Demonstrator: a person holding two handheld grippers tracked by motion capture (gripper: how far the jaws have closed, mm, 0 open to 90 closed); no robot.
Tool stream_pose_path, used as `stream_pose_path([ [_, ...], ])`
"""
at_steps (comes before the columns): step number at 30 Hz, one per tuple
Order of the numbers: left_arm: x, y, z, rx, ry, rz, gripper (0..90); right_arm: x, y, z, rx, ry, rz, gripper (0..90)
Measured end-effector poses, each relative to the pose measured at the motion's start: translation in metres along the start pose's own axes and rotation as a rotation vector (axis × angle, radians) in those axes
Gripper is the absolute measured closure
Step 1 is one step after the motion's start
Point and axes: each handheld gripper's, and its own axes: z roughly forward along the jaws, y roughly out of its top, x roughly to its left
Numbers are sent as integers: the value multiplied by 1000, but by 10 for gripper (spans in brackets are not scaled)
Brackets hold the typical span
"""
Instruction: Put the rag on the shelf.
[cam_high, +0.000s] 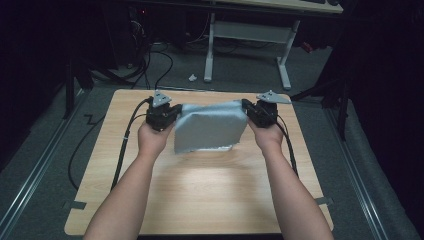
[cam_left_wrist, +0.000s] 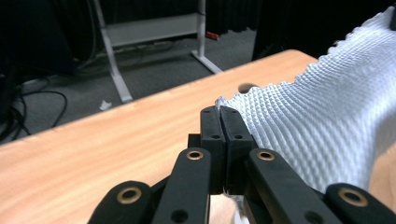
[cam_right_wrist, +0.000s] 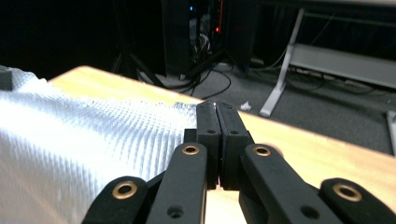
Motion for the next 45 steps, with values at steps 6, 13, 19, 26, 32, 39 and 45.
stream_pose_path([
  [6,-6,-18,2,11,-64,-10,889,2,-22,3,30,24,8,900],
  [13,-11,-32,4,19,-104,-25,890,9,-38,4,58,42,-9,900],
  [19,-10,-44,8,40,-117,-52,890,11,-52,6,81,46,-4,900],
  [26,-8,-51,13,67,-123,-71,887,9,-62,4,85,41,5,900],
  [32,-12,-54,17,73,-128,-75,885,7,-68,1,97,38,-1,900],
  [39,-11,-55,20,82,-124,-86,875,8,-72,-1,95,33,-14,900],
  [45,-9,-56,22,90,-106,-96,833,7,-79,0,100,28,3,899],
])
